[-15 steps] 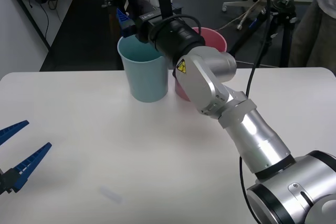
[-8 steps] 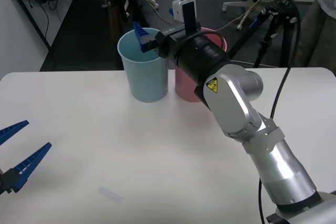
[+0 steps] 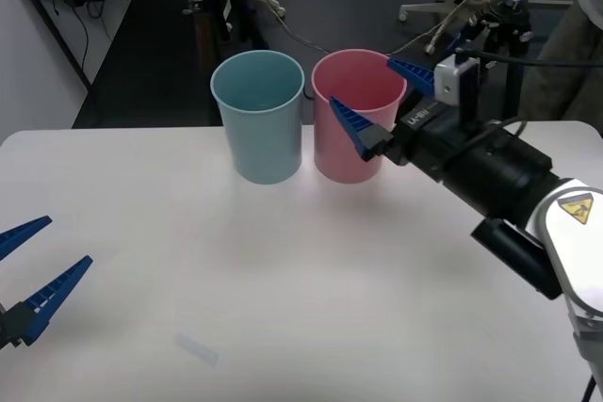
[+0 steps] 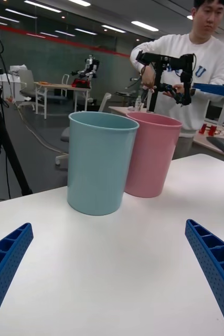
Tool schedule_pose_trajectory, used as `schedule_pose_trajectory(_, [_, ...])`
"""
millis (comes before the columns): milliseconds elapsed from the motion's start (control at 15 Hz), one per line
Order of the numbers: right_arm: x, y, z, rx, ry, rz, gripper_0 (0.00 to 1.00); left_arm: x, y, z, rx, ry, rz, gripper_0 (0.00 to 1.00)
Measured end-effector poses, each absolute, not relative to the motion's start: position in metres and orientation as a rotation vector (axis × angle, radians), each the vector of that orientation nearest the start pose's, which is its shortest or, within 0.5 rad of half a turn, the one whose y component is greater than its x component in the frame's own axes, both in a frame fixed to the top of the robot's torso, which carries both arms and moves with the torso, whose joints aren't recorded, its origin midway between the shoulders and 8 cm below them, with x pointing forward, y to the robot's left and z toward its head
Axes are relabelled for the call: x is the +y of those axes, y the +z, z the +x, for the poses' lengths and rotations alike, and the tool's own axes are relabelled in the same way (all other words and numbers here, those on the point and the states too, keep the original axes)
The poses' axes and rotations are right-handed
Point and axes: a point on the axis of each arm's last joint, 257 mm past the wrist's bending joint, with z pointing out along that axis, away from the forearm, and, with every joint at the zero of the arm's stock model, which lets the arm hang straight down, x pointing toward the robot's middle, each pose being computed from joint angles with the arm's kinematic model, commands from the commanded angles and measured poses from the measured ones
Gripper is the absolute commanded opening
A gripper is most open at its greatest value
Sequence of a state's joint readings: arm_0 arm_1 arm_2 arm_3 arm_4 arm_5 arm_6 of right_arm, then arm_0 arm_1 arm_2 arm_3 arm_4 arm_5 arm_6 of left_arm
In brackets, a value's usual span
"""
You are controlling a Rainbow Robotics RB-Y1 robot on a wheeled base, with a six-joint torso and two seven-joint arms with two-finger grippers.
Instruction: Grasp the object on the table and drop it into the matching bin: aluminum can to the light blue bin, PET bottle to the pink bin.
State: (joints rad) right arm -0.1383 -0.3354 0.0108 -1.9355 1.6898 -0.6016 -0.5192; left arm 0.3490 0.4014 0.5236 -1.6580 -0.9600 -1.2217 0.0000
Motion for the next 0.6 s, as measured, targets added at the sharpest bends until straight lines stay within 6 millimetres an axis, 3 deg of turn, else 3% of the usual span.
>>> schedule_pose_trajectory(267, [-0.198, -0.076, 0.476, 1.362, 0.381, -0.619, 1.0, 0.33, -0.169, 0.342, 1.441, -0.567, 0.465, 1.0])
schedule_pose_trajectory(600, [-0.288, -0.118, 0.436, 1.438, 0.346, -0.582, 1.0, 0.33, -0.169, 0.342, 1.441, -0.567, 0.465, 1.0])
